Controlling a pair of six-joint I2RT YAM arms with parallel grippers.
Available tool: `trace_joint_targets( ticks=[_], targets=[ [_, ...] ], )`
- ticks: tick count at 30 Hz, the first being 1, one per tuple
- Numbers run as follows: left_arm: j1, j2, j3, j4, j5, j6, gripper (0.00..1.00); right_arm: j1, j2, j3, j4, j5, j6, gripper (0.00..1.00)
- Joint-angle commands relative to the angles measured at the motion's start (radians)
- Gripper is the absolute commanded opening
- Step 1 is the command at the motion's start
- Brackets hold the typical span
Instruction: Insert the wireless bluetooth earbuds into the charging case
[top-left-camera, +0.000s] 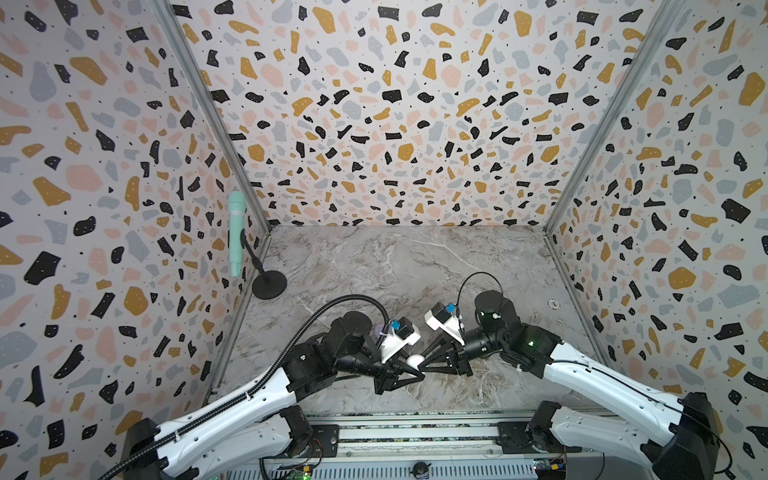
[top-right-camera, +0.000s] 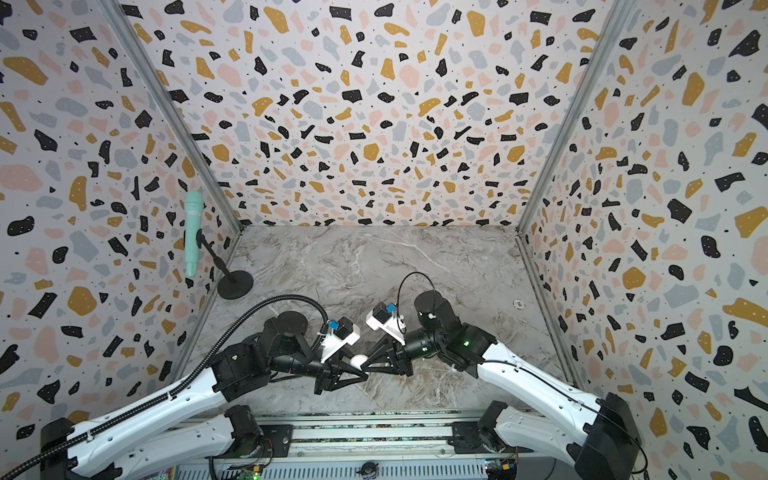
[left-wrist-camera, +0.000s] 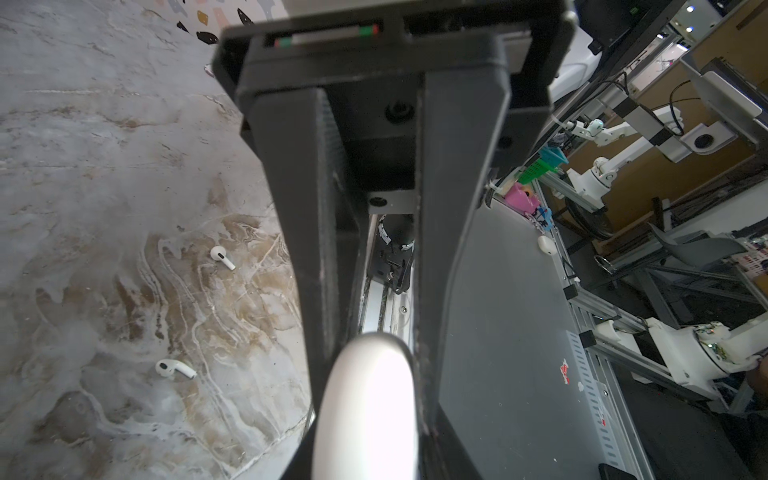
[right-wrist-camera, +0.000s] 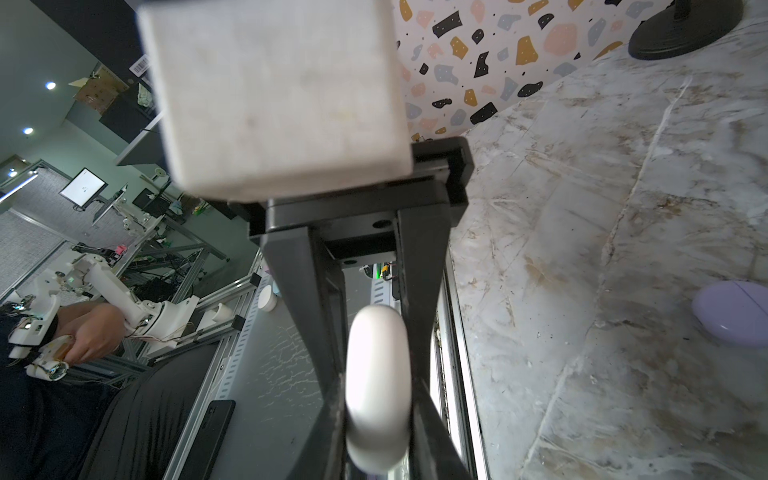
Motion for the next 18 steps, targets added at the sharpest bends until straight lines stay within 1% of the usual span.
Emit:
trace_joint_targets(
  ticks=[1,3,9,18],
  targets=[
    [0.004,-0.007,0.011,0.036,0.019,0.007,0.27,0.004,-0.009,0.031,0.026,0.007,-0.002,0.00],
    [0.004,-0.006,0.009,0.036,0.019,0.007,0.25,0.004,-0.011,0.027,0.037,0.008,0.003,0.00],
    [0.004,-0.012,0.006,0.036,0.012,0.007,0.25,0.004,-0.020,0.020,0.047,0.016,0.010,0.00],
    [0.004,-0.014,0.013,0.029,-0.006,0.006,0.26,0.004,-0.018,0.014,0.046,0.024,0.013,0.00]
  ],
)
